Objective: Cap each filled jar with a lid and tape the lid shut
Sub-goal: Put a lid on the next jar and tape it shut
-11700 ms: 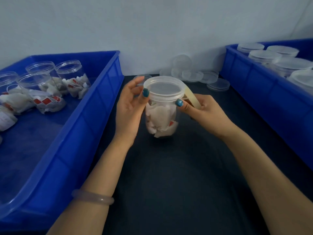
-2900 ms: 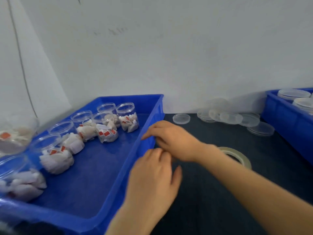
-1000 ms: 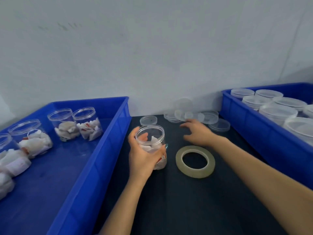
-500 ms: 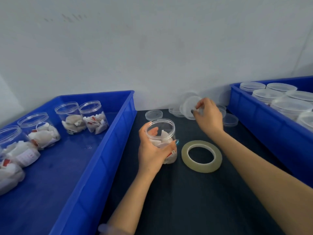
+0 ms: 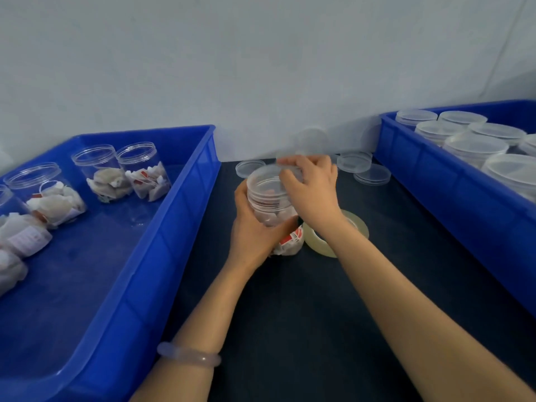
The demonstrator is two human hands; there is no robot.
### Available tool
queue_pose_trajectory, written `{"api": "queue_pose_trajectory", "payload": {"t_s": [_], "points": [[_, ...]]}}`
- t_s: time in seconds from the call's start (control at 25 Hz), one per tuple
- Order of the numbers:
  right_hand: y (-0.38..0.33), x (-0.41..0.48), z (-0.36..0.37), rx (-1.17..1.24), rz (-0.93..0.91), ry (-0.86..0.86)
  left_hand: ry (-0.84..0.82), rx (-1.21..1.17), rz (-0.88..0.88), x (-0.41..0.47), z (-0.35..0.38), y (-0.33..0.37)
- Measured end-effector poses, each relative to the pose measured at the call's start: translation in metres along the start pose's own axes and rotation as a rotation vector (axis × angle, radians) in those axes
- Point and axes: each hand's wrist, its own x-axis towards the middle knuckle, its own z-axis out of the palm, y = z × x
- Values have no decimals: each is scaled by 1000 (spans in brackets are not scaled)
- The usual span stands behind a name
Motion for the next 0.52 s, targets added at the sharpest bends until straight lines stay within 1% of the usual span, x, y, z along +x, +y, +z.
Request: {"api": "queue_pose_trajectory", "payload": {"t_s": [0.08,0.12,0.24,0.36,0.44,0.48,0.52], "points": [[0,-2,4,255,115,-106,-14,-30,30,-2,0,-1],[1,-5,5,331,131,-155,-22,-72,29,-2,-1,-2],[12,-13,-1,426,39,-273,-18,-187,32,-1,-3,0],[35,-17,-10,470,17,-485,14,-152,96,2,-4,4],[48,-23,-12,412,-26,-595,18,-157,103,2,-5,3],[54,-26,-9,344,-44,-600,26,-159,103,2,-5,3],[59,-28,-5,280,-39,-571,44,-149,106,2,-4,3]]}}
